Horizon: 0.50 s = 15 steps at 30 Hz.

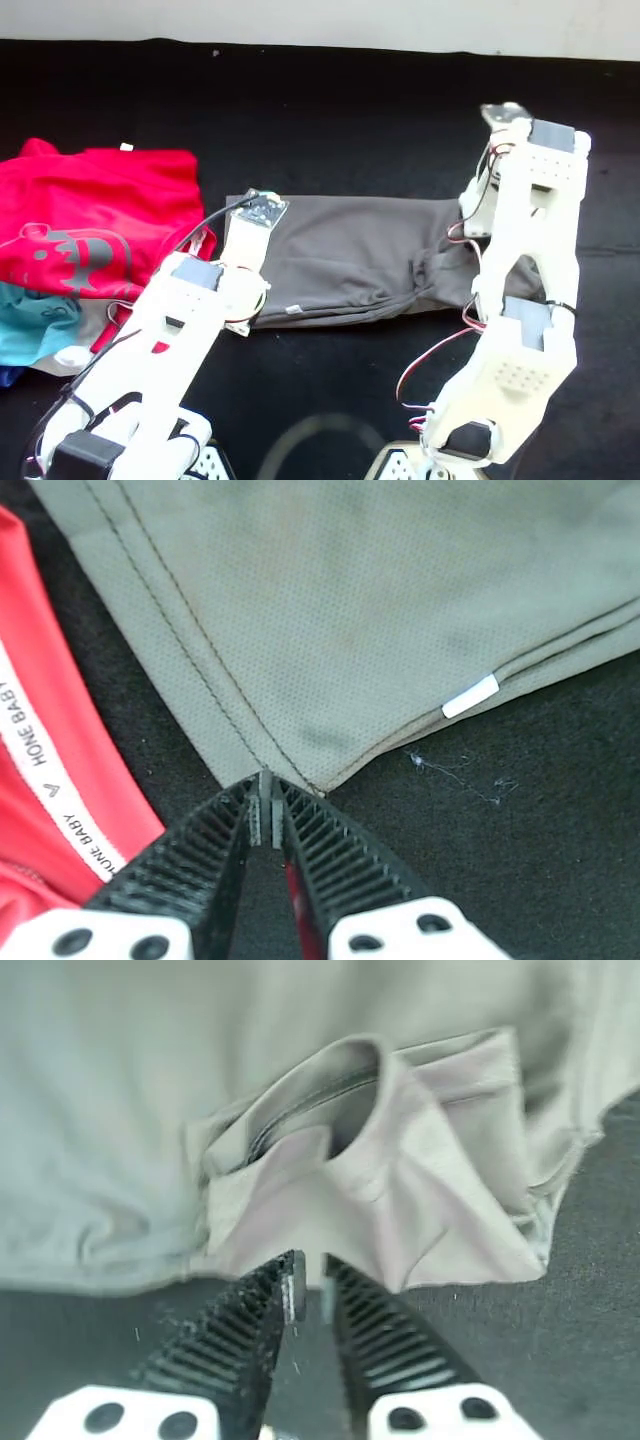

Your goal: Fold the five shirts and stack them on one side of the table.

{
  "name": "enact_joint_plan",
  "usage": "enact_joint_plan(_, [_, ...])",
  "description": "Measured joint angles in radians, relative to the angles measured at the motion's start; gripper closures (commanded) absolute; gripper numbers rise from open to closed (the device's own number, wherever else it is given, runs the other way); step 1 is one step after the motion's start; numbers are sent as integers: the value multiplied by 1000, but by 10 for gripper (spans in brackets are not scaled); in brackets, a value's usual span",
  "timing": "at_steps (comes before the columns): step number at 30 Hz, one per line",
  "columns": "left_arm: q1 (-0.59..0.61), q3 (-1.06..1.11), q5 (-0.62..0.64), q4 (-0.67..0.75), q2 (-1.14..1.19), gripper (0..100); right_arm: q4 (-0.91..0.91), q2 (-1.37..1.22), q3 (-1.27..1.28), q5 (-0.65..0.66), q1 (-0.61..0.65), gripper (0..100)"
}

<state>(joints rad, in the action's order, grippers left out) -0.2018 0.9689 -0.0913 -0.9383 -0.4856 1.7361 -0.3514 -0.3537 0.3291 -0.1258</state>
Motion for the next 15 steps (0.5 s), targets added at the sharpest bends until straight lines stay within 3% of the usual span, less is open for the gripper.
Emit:
enact_joint_plan(5, [0,0,0,0,0,992,-28,2,94,71,26,992])
enact_joint_plan(15, [0,0,0,0,0,992,-344,2,354,72,169,992])
